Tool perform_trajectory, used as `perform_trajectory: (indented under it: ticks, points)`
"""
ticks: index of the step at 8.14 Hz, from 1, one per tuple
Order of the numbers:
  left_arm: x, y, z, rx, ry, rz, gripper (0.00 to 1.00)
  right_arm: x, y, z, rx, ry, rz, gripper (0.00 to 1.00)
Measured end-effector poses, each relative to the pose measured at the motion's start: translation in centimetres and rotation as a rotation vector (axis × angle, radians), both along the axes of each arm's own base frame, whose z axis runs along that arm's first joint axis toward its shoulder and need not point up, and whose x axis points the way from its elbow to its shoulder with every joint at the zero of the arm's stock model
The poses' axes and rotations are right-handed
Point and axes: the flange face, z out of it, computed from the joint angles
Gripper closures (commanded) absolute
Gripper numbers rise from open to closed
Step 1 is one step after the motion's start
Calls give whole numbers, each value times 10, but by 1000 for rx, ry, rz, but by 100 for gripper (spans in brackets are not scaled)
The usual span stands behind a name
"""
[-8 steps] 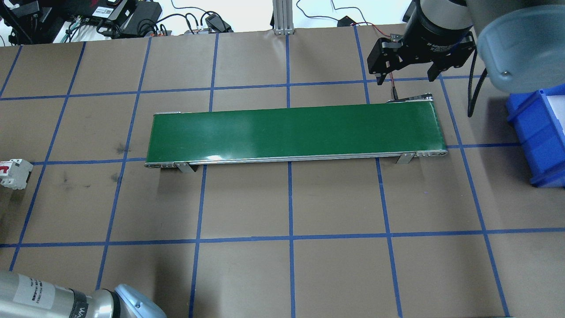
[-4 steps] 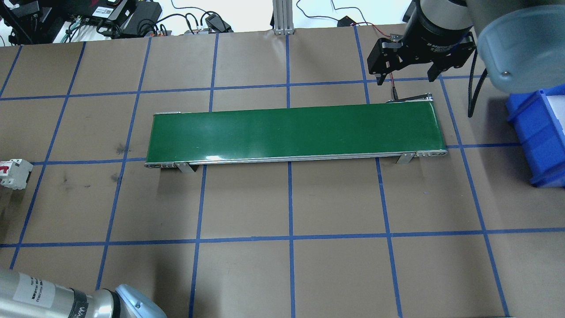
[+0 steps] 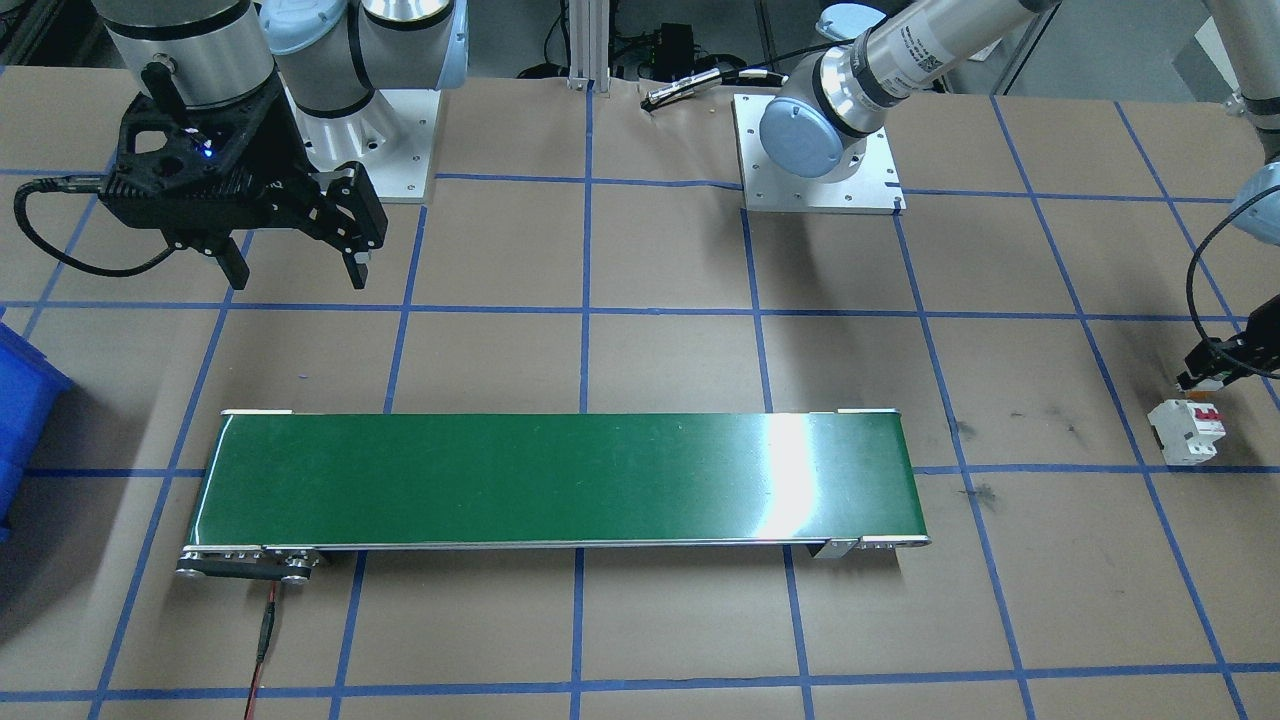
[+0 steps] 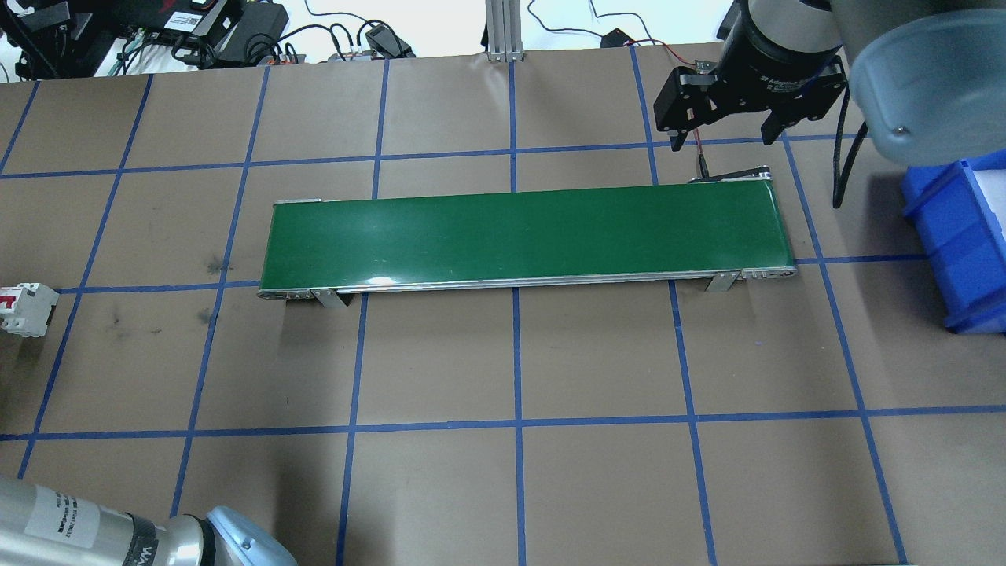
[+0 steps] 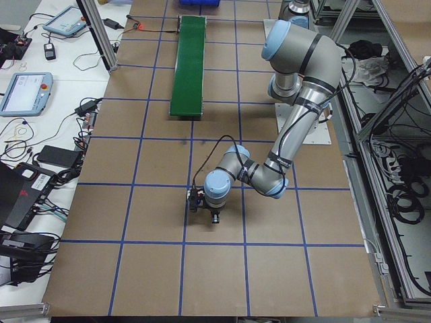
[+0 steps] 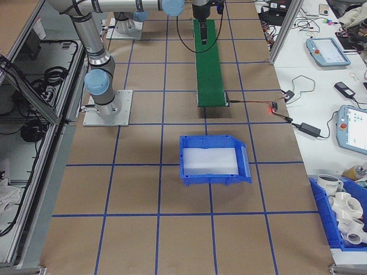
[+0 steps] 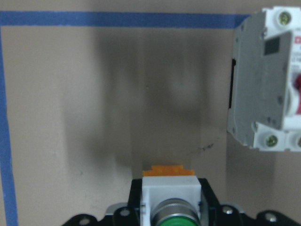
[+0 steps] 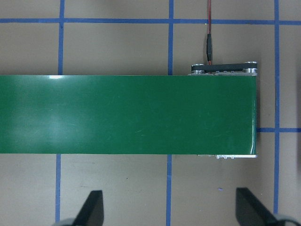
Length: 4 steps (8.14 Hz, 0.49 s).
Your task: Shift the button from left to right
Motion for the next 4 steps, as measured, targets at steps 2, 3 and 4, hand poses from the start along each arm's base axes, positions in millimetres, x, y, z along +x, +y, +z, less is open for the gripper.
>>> perform_trajectory:
  ticks: [2,3,4]
  points:
    - [-1,-1,7,-6,-10,-15,82,0,0,0,0,1,1,0]
    - [-4,-3,18,-12,-19,-23,82,0,0,0,0,1,1,0]
    - [-11,-6,35,-19,-34,-35,82,0,0,0,0,2,1,0]
